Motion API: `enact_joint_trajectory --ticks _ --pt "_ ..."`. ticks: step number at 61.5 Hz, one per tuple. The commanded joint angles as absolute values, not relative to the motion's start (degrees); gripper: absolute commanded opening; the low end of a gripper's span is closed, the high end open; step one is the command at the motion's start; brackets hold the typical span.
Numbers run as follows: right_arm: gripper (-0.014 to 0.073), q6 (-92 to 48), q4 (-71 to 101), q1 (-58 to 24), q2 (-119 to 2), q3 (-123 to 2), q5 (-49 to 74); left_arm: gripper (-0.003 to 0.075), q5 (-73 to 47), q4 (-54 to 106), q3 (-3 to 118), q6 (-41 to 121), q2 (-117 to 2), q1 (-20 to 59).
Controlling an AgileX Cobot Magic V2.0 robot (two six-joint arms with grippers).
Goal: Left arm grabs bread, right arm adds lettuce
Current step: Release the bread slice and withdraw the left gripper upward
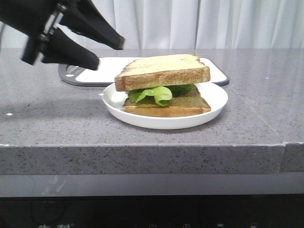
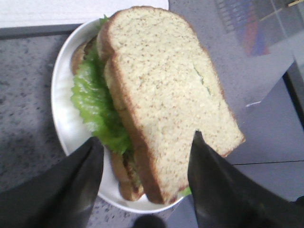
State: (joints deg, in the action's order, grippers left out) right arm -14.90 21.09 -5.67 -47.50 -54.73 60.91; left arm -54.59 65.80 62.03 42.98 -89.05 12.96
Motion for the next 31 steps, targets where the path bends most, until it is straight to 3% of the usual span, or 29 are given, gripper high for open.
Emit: enact_joint_trajectory --ticks 1,31 --pt "0.047 -15.1 21.8 -5.3 -47.2 -56.1 58.0 0.04 -55.2 60.1 64.3 36.5 -83.2 12.5" --pt "0.047 -15.1 21.7 -5.3 -47.2 -56.1 58.0 0.04 -53.5 13.1 61.4 1.6 -58.7 12.5"
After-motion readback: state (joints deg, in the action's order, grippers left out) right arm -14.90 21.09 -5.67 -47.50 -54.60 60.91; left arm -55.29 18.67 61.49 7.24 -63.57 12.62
